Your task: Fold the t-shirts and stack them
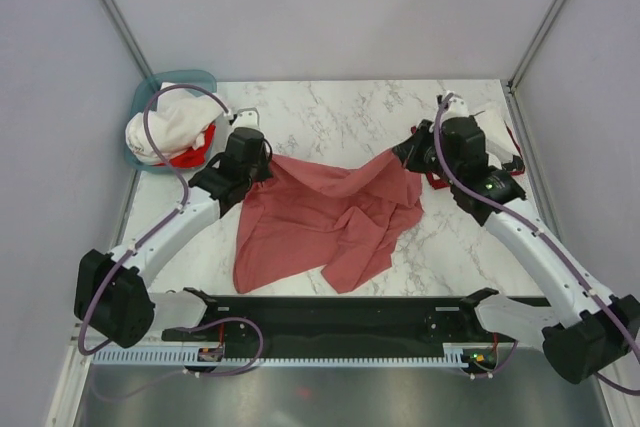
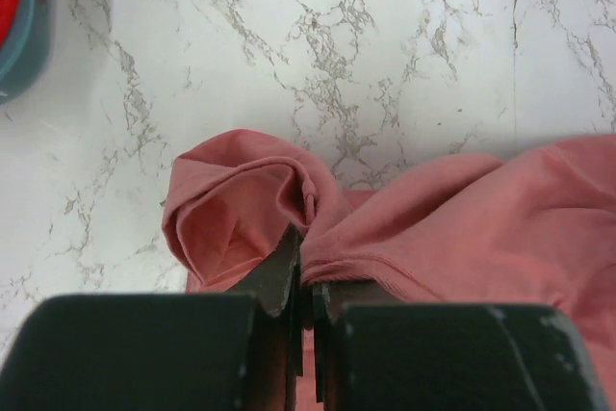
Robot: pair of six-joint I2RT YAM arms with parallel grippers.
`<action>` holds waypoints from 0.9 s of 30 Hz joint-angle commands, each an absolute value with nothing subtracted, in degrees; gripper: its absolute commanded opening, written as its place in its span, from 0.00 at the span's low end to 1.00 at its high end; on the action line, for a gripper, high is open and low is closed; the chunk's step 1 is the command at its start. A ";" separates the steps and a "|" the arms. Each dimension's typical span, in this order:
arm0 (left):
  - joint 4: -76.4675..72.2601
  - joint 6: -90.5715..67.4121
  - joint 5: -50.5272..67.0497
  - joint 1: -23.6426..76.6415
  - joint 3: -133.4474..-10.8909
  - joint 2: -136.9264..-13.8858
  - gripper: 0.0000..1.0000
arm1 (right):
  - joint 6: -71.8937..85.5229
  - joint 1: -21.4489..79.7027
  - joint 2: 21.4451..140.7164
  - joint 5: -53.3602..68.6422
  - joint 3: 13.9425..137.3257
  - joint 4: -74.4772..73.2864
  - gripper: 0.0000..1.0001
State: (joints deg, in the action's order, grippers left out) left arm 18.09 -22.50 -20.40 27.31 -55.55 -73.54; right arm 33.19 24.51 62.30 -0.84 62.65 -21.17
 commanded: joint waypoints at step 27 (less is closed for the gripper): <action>17.67 -27.07 -24.17 28.48 -48.96 -73.83 0.02 | 35.07 24.34 75.15 11.43 33.31 5.71 0.43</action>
State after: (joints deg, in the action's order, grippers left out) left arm 19.94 -25.08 -23.83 28.36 -49.30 -75.37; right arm 34.61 24.51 74.89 11.75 32.86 2.31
